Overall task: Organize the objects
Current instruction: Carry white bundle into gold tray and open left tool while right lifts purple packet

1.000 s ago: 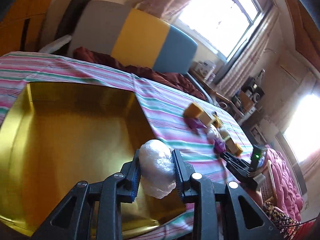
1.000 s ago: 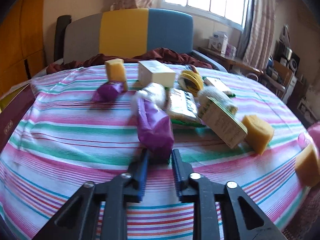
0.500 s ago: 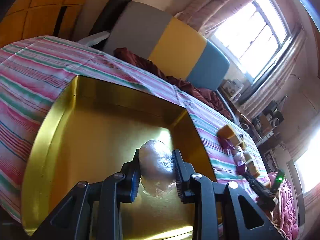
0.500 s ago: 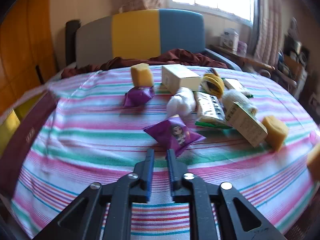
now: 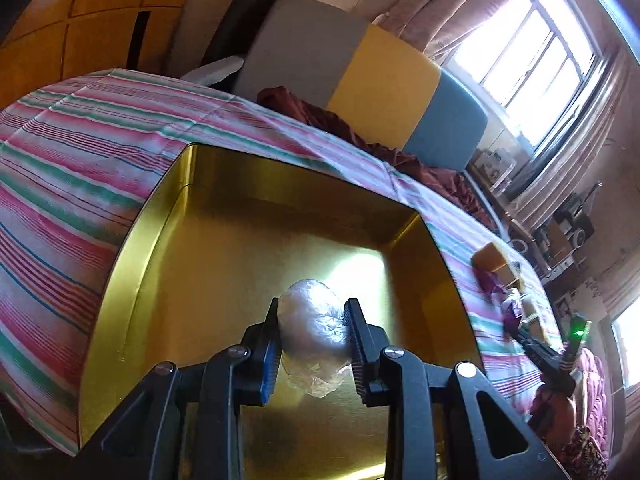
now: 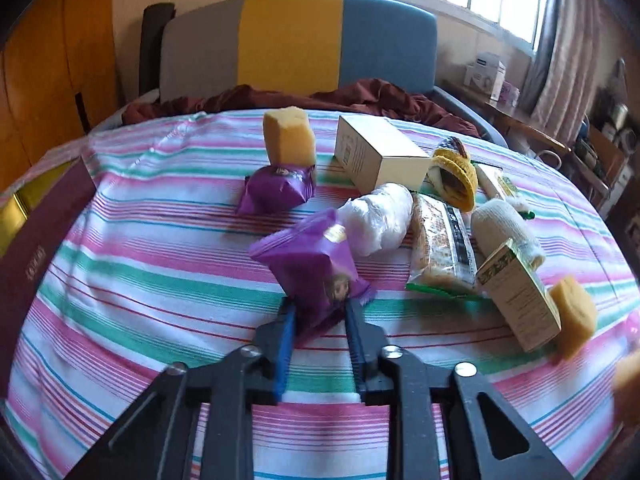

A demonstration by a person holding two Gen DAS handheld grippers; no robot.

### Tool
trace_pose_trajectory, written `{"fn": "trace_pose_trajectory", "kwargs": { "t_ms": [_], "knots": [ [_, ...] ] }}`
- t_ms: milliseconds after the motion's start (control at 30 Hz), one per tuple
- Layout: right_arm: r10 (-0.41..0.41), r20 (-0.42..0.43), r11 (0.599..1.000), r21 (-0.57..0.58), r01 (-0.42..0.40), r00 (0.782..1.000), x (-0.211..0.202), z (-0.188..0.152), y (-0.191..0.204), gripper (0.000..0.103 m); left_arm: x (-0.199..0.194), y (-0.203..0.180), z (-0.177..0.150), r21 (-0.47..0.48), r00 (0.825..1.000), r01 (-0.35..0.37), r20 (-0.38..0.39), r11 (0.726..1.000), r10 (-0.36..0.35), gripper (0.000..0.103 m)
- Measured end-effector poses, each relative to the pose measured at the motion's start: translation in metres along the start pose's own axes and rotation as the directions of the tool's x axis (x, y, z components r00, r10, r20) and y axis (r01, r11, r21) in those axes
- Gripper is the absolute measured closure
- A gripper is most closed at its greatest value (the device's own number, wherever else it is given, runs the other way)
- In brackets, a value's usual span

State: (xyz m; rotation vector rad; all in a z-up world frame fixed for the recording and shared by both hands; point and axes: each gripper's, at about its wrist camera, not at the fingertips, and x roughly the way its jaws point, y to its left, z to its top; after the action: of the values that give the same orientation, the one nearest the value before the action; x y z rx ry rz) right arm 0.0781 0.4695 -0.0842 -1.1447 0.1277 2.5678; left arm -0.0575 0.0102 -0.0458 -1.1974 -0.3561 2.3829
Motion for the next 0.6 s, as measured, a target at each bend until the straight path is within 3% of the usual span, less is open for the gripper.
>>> {"fn": "trace_pose_trajectory", "kwargs": {
  "t_ms": [133,333,400,467,600],
  "knots": [
    [0.018,0.033,0.999,0.042,-0.019,0.999,-0.009,-0.002,0.004,0.095,0.002,0.007,0.0,-0.015,1.0,-0.008,-0.01,1.0,0.007,0.074],
    [0.094,0.064,0.993,0.06,-0.097,0.994,-0.023,-0.001,0.015,0.098,0.003,0.012,0.001,-0.031,1.0,-0.012,-0.015,0.999,0.011,0.074],
    [0.098,0.066,0.992,0.072,-0.103,0.993,-0.025,0.0,0.015,0.084,0.004,0.013,0.0,-0.034,1.0,-0.008,-0.018,0.999,0.007,0.074],
    [0.066,0.084,0.997,0.038,-0.069,0.994,-0.024,0.005,0.017,0.041,0.004,0.013,0.0,-0.033,1.0,-0.006,-0.019,0.999,0.006,0.074],
    [0.019,0.057,0.999,-0.038,-0.017,0.998,-0.008,0.02,0.02,0.041,0.004,0.012,0.0,-0.029,1.0,-0.006,-0.02,1.0,0.005,0.074]
  ]
}}
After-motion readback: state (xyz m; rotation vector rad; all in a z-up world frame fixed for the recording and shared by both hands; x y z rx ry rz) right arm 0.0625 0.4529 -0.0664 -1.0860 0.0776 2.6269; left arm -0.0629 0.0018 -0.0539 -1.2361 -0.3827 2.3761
